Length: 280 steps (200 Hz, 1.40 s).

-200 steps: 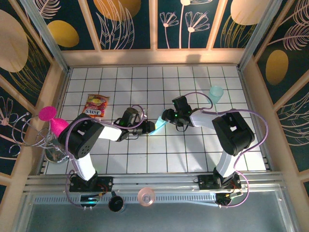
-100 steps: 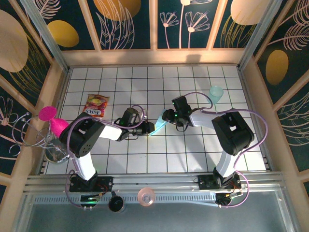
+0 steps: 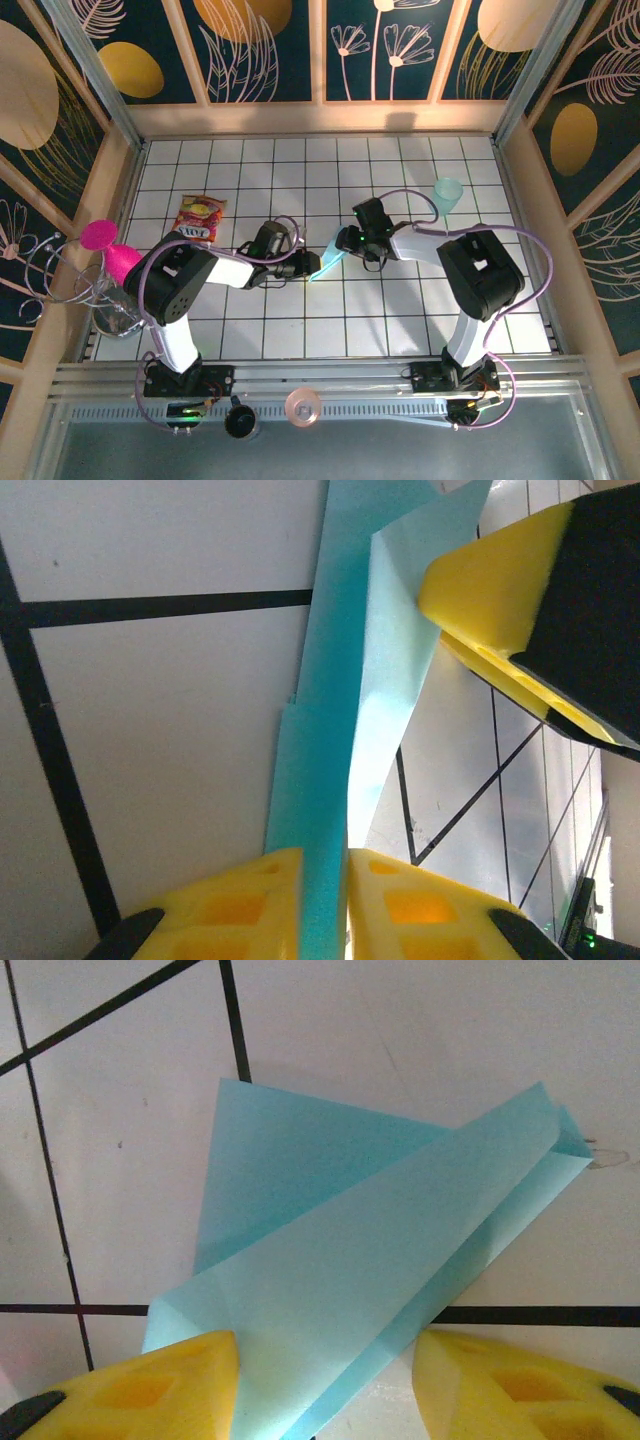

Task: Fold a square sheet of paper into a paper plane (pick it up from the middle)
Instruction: Fold the wing for the fifth time at the center of the table.

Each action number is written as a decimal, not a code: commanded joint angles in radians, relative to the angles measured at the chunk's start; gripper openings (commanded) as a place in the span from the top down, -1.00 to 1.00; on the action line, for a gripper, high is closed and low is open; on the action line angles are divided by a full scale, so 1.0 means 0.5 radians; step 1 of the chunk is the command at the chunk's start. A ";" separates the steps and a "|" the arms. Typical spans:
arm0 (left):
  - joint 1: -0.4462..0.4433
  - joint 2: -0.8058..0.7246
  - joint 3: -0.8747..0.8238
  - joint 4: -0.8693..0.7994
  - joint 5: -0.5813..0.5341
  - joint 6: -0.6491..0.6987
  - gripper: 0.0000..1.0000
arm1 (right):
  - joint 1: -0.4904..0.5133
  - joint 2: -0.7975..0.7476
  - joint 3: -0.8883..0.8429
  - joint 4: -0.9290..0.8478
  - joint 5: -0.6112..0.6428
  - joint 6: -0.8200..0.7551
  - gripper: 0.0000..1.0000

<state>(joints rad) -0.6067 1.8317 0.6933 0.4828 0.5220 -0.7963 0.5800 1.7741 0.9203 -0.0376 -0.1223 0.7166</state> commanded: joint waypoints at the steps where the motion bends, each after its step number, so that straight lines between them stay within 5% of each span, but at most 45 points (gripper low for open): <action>1: -0.008 0.146 0.012 -0.300 -0.213 0.086 0.62 | 0.030 -0.024 -0.105 0.056 0.025 0.045 -0.08; 35: -0.011 0.159 0.027 -0.295 -0.196 0.087 0.62 | 0.026 -0.464 -0.233 0.170 0.045 0.020 -0.18; 61: -0.011 0.170 0.030 -0.284 -0.185 0.080 0.62 | 0.039 -0.560 -0.284 0.288 -0.175 -0.008 -0.12; 157: -0.013 0.172 0.031 -0.284 -0.190 0.059 0.64 | 0.095 -0.069 -0.067 0.505 -0.424 0.064 0.32; 280: -0.012 0.173 0.023 -0.268 -0.172 0.053 0.64 | 0.079 0.077 -0.043 0.402 -0.366 0.058 0.37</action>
<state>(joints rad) -0.6075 1.8355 0.7166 0.4347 0.5205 -0.7895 0.6228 1.8004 0.8776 0.1886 -0.3325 0.7422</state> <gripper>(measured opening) 0.174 0.316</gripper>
